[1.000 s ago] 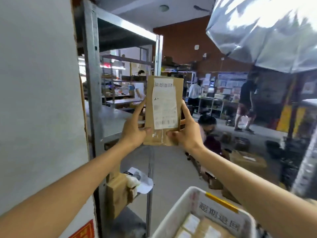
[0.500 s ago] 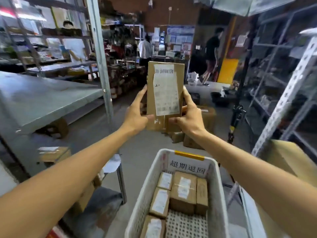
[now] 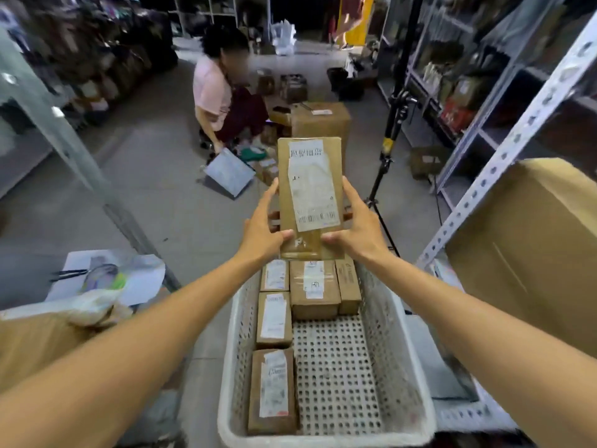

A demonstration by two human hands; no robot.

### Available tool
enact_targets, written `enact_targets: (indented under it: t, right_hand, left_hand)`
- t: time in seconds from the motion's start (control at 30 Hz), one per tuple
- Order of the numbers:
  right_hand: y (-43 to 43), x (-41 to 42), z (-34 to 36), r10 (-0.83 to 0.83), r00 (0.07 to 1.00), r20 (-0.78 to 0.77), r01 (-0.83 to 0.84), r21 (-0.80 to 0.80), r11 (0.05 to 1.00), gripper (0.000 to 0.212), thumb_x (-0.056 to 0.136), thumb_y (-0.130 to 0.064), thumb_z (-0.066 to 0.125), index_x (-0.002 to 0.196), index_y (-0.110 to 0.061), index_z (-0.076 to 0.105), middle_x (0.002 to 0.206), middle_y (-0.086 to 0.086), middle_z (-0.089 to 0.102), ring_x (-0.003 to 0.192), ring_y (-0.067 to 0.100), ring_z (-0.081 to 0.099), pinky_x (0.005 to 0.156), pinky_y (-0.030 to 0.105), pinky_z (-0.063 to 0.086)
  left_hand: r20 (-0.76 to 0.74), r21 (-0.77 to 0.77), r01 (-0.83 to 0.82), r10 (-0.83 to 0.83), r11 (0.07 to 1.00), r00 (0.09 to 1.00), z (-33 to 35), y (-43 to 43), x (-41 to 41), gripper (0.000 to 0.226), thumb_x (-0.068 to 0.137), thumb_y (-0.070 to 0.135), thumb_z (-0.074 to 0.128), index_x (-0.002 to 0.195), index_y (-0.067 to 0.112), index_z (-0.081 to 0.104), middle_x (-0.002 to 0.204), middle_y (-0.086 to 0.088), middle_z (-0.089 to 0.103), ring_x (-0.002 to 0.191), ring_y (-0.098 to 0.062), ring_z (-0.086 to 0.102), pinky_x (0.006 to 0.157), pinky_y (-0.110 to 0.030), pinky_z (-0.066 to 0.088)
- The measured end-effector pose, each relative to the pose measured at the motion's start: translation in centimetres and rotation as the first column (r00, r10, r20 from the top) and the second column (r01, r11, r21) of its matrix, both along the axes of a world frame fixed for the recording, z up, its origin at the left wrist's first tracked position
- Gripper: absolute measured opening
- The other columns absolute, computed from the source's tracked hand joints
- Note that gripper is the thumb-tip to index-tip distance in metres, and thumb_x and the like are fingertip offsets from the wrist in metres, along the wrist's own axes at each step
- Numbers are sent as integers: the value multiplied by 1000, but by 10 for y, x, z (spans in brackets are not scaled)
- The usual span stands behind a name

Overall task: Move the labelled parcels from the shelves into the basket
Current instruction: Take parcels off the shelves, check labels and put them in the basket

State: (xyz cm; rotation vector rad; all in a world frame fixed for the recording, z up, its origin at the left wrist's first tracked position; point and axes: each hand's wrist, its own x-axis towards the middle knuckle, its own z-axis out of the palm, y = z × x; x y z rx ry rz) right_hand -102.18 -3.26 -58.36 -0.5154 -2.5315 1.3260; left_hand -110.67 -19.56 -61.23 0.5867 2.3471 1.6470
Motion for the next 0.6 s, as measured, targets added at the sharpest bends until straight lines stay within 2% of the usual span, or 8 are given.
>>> enact_targets:
  t: [0.1,0.17,0.23,0.3,0.37,0.43,0.5,0.6]
  right_hand:
    - [15,-4,-56,21,994,105,-14,-66,998,109,69,1,78,153,-33,19,105,-11,59,97,12,60,68,7,44]
    - [20,-1,-100,49,983,179,-26,-131,991,110,68,3,78,153,-33,18,124,-4,59,111,16,59,76,14,48]
    - [23,7,-147,54,964,260,-4,-188,982,109,69,5,77,153,-33,19,130,-2,56,114,17,56,80,18,49]
    - [20,19,-190,62,930,363,27,-235,972,105,71,6,76,153,-29,20,126,-5,55,111,13,55,75,10,46]
    - [16,31,-229,74,888,454,49,-254,966,103,72,3,77,153,-28,21,124,-9,54,111,9,51,78,13,40]
    - [15,39,-263,51,852,521,93,-246,965,101,73,0,78,152,-27,21,118,-11,51,105,5,47,77,13,35]
    - [13,46,-294,21,811,585,140,-230,963,99,74,0,77,151,-29,22,118,-8,56,102,9,52,74,15,35]
    - [5,54,-330,-18,755,656,190,-192,963,96,78,-1,72,151,-35,19,117,0,64,100,18,61,74,24,44]
  left_hand:
    - [130,-2,1,-1,1000,991,-55,13,3,92,83,-10,61,149,41,19,143,-7,44,111,-22,60,73,-23,57]
    - [218,-20,1,3,1000,976,-100,19,10,93,83,-13,59,147,42,19,148,-6,39,114,-25,59,67,-15,54]
    - [324,-69,15,8,998,946,-149,21,22,92,84,-11,60,148,41,18,138,-8,48,108,-22,62,67,-19,56]
    - [425,-132,29,30,991,905,-196,17,35,90,85,-8,63,148,40,19,118,-12,57,95,-19,66,70,-29,59]
    - [520,-175,59,41,983,853,-240,12,47,90,85,-7,63,146,43,20,111,-13,58,90,-19,67,73,-35,58]
    - [577,-191,111,20,975,816,-276,13,51,91,85,-9,62,148,41,21,119,-13,57,98,-20,66,72,-30,57]
    - [609,-222,165,4,961,793,-305,18,54,90,83,-11,63,149,34,21,125,-12,56,110,-27,60,67,-17,52]
    - [649,-261,202,16,944,761,-335,22,65,91,81,-11,65,150,28,21,94,-2,58,88,-22,62,60,-14,48]
